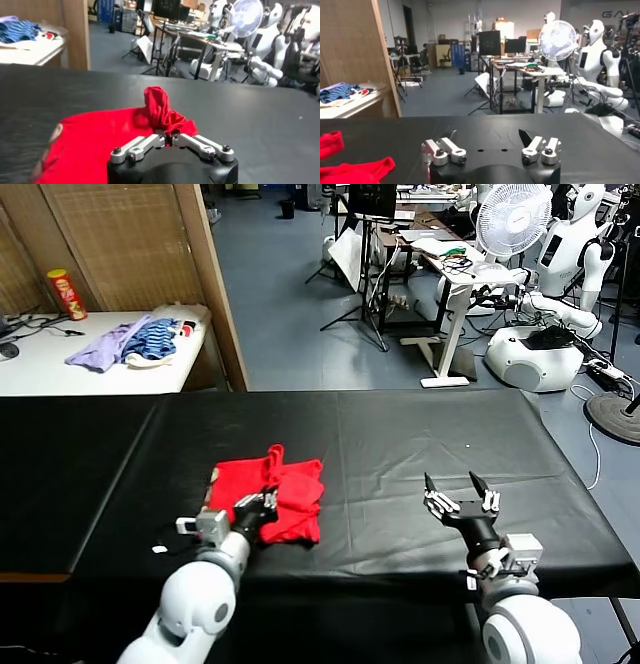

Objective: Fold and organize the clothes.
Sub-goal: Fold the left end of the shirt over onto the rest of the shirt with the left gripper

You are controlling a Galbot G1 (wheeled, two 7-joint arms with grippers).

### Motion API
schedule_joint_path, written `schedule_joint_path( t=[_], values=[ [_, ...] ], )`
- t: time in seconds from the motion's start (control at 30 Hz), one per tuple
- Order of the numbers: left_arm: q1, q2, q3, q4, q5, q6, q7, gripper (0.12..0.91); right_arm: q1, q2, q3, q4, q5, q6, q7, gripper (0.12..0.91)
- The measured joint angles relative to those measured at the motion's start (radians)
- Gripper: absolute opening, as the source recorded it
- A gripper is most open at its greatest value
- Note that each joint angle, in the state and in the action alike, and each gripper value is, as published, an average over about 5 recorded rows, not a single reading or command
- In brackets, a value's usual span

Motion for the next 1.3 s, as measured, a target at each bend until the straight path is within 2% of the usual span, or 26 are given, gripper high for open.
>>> schedule_joint_path(
  t=[0.43,0.67,0.9,1.0,1.1,1.3],
  values=[
    [-0.027,-0.106,0.026,0.055,0.001,-0.02,-0.006,0.157,0.043,-0.004,-0.03,-0.059,-0.001,-0.001,-0.002,0.798],
    [-0.018,-0.138,0.053,0.07,0.039,-0.044,0.023,0.157,0.064,-0.003,-0.046,-0.082,-0.002,-0.001,-0.005,0.798],
    [-0.03,-0.168,0.065,0.102,0.051,-0.062,0.05,0.161,0.077,-0.013,-0.062,-0.1,0.002,0.002,-0.026,0.798],
    [-0.03,-0.175,0.066,0.112,0.039,-0.067,0.073,0.242,0.086,-0.02,-0.072,-0.109,0.009,0.004,-0.033,0.798],
    [-0.031,-0.186,0.062,0.118,-0.006,-0.069,0.082,0.404,0.102,-0.031,-0.087,-0.123,0.025,0.003,-0.037,0.798],
    [-0.033,-0.203,0.039,0.101,-0.111,-0.077,0.074,0.721,0.15,-0.045,-0.143,-0.161,0.079,-0.011,-0.048,0.798]
  ],
)
